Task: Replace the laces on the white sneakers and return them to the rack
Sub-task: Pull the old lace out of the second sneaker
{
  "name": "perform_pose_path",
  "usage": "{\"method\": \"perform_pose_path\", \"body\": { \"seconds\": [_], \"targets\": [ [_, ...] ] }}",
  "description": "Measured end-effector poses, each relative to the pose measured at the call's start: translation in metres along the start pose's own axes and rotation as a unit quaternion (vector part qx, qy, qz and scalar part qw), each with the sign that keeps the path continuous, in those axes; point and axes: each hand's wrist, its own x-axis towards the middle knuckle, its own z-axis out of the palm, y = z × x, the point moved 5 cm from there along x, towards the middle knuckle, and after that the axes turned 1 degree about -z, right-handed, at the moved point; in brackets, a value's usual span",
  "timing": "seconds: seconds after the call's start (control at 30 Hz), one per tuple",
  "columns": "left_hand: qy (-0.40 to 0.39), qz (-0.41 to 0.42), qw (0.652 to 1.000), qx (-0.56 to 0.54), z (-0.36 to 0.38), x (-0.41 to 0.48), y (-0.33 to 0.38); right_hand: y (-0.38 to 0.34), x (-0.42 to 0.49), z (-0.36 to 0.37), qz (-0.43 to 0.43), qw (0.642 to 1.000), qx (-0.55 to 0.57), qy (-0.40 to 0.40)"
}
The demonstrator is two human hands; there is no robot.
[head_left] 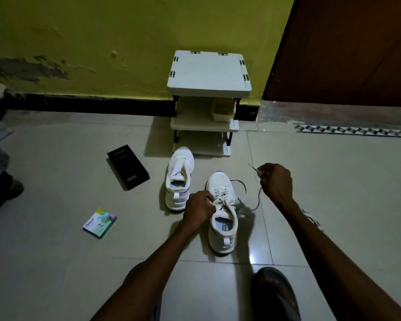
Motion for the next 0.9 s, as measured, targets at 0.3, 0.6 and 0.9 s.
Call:
{"method": "perform_pose_path", "body": {
  "seconds": [0.3,0.6,0.9],
  "targets": [
    [-0.021,0.109,0.987,0.115,0.022,-0.011,0.027,-0.019,-0.058,0.070,-0.066,0.975,-0.117,-0.179],
    [-0.035,0.032,0.997,-0.063,0.023,0.000,0.025,-0.012,-0.074,0.077,-0.033,0.991,-0.026,-0.123],
    [-0.130,-0.049,0.982,-0.131,0.003,0.019,0.034,0.004,-0.080,0.087,-0.022,0.992,0.080,-0.099]
  ]
}}
